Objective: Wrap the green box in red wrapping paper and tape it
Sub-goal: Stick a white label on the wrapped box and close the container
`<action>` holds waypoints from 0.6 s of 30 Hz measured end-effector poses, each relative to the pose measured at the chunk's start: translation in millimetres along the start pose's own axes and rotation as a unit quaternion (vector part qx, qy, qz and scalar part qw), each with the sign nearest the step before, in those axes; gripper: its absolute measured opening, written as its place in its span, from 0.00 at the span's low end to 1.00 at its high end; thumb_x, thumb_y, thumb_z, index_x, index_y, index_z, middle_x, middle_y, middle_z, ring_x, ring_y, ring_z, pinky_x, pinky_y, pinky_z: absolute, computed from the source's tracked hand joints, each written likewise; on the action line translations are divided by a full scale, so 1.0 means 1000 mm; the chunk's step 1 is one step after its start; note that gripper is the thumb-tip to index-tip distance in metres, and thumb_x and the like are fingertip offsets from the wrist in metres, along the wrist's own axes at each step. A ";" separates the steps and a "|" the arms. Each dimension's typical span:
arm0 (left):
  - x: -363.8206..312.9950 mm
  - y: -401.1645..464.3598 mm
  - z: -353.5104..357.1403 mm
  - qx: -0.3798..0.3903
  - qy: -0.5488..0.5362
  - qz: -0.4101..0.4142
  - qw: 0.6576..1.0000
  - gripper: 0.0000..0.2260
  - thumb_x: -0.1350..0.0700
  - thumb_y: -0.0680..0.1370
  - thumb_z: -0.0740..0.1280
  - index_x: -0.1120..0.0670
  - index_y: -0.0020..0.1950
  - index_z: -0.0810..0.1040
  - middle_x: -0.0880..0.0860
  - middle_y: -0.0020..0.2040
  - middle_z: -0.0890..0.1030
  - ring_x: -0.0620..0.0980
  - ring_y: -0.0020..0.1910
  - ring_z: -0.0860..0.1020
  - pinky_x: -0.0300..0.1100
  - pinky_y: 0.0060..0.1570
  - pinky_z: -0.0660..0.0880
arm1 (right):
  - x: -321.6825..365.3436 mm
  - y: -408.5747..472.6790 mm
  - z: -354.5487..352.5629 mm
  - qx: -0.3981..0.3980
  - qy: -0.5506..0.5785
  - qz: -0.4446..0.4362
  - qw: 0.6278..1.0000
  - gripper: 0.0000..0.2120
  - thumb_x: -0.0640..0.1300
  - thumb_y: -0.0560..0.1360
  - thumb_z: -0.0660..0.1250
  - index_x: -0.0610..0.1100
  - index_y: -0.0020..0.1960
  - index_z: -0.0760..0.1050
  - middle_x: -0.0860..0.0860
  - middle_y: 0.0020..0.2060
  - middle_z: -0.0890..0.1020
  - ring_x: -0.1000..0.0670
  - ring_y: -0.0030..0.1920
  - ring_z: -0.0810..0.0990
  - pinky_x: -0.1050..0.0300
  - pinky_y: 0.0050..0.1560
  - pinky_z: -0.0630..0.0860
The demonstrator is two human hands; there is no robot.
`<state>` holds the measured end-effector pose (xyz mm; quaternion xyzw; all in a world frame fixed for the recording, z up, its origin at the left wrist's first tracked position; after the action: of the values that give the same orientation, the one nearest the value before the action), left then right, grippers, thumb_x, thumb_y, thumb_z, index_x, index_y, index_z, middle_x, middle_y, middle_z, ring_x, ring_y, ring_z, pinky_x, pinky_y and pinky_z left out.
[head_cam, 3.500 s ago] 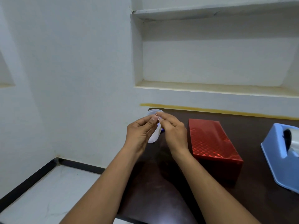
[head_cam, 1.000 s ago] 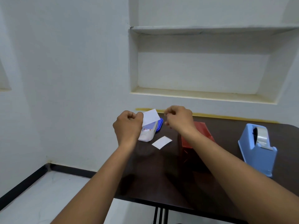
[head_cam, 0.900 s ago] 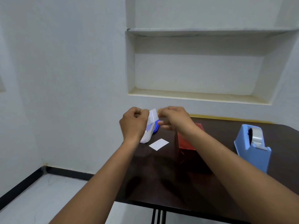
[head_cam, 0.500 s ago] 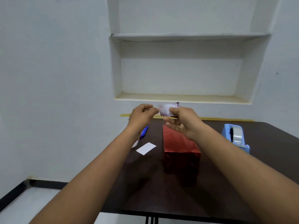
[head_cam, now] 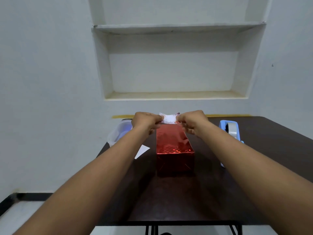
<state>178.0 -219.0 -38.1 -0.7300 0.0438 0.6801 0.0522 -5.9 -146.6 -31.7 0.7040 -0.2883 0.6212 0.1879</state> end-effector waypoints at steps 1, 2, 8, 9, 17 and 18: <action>0.002 0.002 0.001 -0.010 0.013 -0.007 1.000 0.08 0.57 0.67 0.82 0.57 0.40 0.86 0.55 0.36 0.87 0.47 0.25 0.79 0.37 0.26 0.66 | -0.001 0.002 -0.001 -0.014 -0.018 -0.001 1.000 0.10 0.34 0.66 0.77 0.35 0.47 0.85 0.43 0.34 0.85 0.52 0.25 0.75 0.64 0.25 0.72; 0.004 0.006 0.004 -0.019 0.030 -0.014 0.999 0.09 0.55 0.65 0.83 0.57 0.38 0.86 0.54 0.35 0.86 0.48 0.24 0.76 0.37 0.26 0.66 | -0.002 0.005 -0.003 -0.027 -0.038 -0.001 0.999 0.09 0.34 0.66 0.77 0.35 0.46 0.85 0.45 0.30 0.82 0.53 0.23 0.73 0.65 0.23 0.70; 0.013 0.024 0.010 -0.049 0.148 -0.024 0.987 0.17 0.53 0.55 0.84 0.59 0.38 0.86 0.54 0.31 0.83 0.51 0.25 0.74 0.41 0.31 0.73 | -0.007 0.021 -0.002 -0.065 -0.171 -0.026 0.983 0.17 0.46 0.60 0.84 0.40 0.44 0.83 0.46 0.39 0.85 0.50 0.38 0.83 0.56 0.37 0.81; 0.014 0.028 0.010 -0.051 0.165 -0.020 0.985 0.19 0.51 0.53 0.84 0.58 0.38 0.86 0.55 0.33 0.85 0.51 0.26 0.75 0.42 0.33 0.77 | -0.009 0.025 -0.001 -0.068 -0.180 -0.029 0.981 0.19 0.47 0.59 0.85 0.41 0.44 0.83 0.47 0.39 0.85 0.49 0.41 0.84 0.54 0.41 0.83; 0.023 0.037 0.015 -0.066 0.216 0.023 0.974 0.11 0.51 0.61 0.84 0.54 0.35 0.86 0.51 0.34 0.86 0.50 0.30 0.79 0.44 0.41 0.82 | -0.021 0.035 0.008 -0.082 -0.192 -0.064 0.976 0.14 0.46 0.59 0.85 0.47 0.39 0.83 0.50 0.42 0.85 0.50 0.45 0.84 0.57 0.46 0.81; 0.024 0.038 0.016 -0.063 0.216 0.028 0.974 0.11 0.52 0.61 0.84 0.53 0.35 0.86 0.50 0.35 0.86 0.50 0.31 0.79 0.43 0.41 0.81 | -0.022 0.036 0.009 -0.088 -0.186 -0.071 0.976 0.15 0.44 0.59 0.84 0.48 0.41 0.82 0.51 0.44 0.84 0.50 0.46 0.83 0.58 0.45 0.80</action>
<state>159.1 -254.5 -63.4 -0.8599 0.0308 0.5090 -0.0237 -23.7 -175.9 -58.0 0.8070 -0.3204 0.4365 0.2357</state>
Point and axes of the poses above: each hand's wrist, its own y-axis towards the middle knuckle, its own z-axis out of the palm, x = y × z, the point moved 5 cm from there along y, towards the middle knuckle
